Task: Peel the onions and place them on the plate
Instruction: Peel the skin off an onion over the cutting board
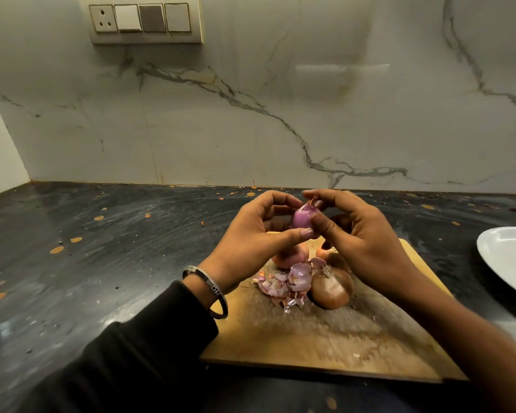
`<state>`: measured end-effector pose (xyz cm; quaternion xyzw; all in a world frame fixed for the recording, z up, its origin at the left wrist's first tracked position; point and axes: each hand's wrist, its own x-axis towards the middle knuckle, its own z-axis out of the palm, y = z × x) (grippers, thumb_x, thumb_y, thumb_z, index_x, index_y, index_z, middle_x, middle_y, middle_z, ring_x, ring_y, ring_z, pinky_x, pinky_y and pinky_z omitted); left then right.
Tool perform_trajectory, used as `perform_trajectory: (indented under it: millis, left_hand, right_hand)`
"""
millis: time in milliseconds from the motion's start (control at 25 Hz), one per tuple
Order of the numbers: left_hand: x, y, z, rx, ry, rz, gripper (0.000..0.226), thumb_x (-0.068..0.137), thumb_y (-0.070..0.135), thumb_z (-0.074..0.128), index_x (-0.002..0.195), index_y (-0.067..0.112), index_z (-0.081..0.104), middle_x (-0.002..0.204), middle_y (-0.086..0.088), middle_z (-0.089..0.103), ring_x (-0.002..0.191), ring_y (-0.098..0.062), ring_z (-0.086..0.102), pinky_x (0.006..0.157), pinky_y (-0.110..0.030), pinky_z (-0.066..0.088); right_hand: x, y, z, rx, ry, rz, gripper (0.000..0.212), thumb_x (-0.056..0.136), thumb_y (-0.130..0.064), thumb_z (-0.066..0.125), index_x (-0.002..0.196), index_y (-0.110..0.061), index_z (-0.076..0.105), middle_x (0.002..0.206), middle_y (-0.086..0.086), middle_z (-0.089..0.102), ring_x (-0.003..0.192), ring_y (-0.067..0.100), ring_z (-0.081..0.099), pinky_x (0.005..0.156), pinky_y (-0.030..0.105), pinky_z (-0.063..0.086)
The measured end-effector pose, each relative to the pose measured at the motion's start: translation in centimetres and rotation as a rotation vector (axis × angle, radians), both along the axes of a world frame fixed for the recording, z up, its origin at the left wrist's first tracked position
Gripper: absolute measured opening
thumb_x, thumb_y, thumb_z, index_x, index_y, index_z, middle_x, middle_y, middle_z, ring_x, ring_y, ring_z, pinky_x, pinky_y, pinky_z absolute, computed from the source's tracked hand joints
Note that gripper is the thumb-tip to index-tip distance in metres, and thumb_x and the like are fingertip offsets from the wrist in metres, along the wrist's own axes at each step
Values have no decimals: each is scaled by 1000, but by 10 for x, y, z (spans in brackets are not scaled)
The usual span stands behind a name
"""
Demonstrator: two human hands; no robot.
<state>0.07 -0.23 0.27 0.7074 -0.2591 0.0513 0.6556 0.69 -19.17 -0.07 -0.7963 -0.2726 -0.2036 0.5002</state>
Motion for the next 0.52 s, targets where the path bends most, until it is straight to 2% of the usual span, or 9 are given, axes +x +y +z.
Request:
perform_trajectory:
  millis: [80, 240, 400, 520]
  left_hand:
    - [3, 0, -3, -7, -7, 11, 42, 83, 2, 72, 122, 4, 55, 116, -12, 68, 99, -20, 71, 81, -31, 59]
    - [5, -3, -5, -11, 8, 61, 40, 86, -7, 66, 125, 3, 57, 121, -16, 65, 105, -22, 69, 87, -30, 57]
    - [2, -7, -3, 48, -44, 111, 40, 86, -7, 67, 122, 8, 59, 120, -11, 65, 109, -17, 67, 92, -29, 55]
    - [1, -10, 4, 100, -70, 139, 39, 85, -4, 69, 121, 9, 61, 117, -7, 67, 108, -16, 67, 92, -30, 55]
  right_hand:
    - [4, -2, -4, -32, -8, -16, 47, 88, -38, 65, 131, -21, 62, 115, -6, 62, 95, 14, 67, 75, 35, 60]
    - [2, -4, -7, -62, -3, -2, 52, 86, -12, 76, 135, -20, 59, 122, -5, 63, 110, 7, 63, 93, 31, 56]
    - [-2, -5, -2, -37, 9, -19, 52, 82, -9, 80, 130, -21, 62, 119, -5, 67, 105, 9, 67, 91, 38, 57]
    - [-8, -9, 6, -45, -5, -46, 48, 82, -14, 81, 126, -21, 64, 114, -6, 69, 101, 8, 67, 89, 36, 58]
